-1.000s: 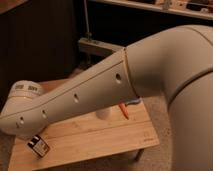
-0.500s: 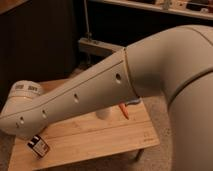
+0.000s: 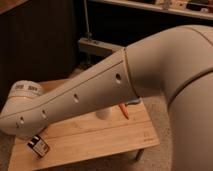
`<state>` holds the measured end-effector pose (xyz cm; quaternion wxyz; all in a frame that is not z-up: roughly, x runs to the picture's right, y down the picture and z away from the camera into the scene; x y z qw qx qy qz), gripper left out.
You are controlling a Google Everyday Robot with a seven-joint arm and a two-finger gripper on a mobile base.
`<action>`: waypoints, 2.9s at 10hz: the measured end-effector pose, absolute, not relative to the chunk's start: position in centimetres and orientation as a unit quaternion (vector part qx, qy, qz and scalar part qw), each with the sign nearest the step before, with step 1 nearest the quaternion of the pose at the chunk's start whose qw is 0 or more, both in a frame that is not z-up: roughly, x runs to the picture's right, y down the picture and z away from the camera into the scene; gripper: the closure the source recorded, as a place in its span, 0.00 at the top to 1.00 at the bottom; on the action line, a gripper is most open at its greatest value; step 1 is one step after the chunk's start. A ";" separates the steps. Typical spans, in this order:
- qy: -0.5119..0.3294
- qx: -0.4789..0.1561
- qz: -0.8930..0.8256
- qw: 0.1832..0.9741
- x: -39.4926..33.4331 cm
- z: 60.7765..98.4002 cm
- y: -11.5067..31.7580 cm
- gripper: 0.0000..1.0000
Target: Place the ceramic cup over the eraser
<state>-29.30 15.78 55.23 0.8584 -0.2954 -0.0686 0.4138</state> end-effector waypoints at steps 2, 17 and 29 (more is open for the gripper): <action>-0.069 -0.295 0.414 0.858 -29.3 55.2 15.8 0.20; -0.069 -0.295 0.414 0.858 -29.3 55.2 15.8 0.20; -0.025 -0.262 0.472 0.841 -24.0 57.7 7.0 0.20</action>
